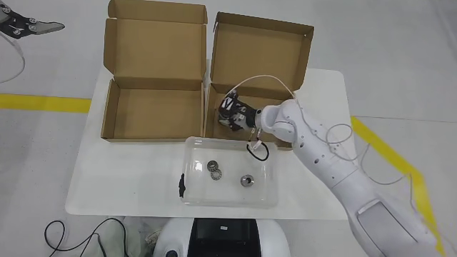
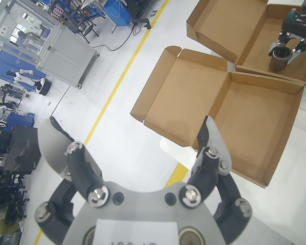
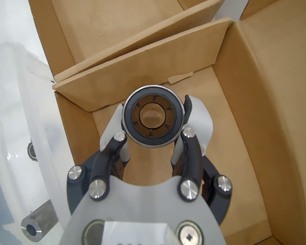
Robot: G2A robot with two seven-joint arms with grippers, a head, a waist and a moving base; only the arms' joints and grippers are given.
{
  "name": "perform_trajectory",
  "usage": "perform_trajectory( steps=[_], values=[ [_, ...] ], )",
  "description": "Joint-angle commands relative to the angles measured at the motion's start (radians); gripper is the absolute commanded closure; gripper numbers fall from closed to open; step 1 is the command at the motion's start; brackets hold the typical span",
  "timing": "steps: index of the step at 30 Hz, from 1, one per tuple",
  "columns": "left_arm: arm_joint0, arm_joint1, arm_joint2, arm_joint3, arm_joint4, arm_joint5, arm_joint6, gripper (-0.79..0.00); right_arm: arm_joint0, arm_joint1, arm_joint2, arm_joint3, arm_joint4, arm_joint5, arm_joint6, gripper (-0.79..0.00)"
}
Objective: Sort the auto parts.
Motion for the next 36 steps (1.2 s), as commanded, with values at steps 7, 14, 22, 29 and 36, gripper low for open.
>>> perform_trajectory(
  steps=[7,14,22,29,36],
  values=[
    [0.000,0.000,0.000,0.000,0.000,0.000,0.000,-0.785,-0.010,-0.006,-0.003,-0.019,-0.018,0.035,0.031,-0.631],
    [0.000,0.000,0.000,0.000,0.000,0.000,0.000,-0.785,-0.026,-0.005,0.008,-0.039,-0.027,0.041,0.026,-0.785],
    [0.000,0.000,0.000,0.000,0.000,0.000,0.000,-0.785,-0.062,0.014,0.056,-0.119,-0.061,0.026,-0.010,-0.785],
    [0.000,0.000,0.000,0.000,0.000,0.000,0.000,-0.785,-0.132,0.048,0.135,-0.254,-0.095,-0.004,-0.028,-0.785],
    [0.000,0.000,0.000,0.000,0.000,0.000,0.000,-0.785,-0.248,0.092,0.221,-0.455,-0.157,-0.078,-0.025,-0.785]
  ],
)
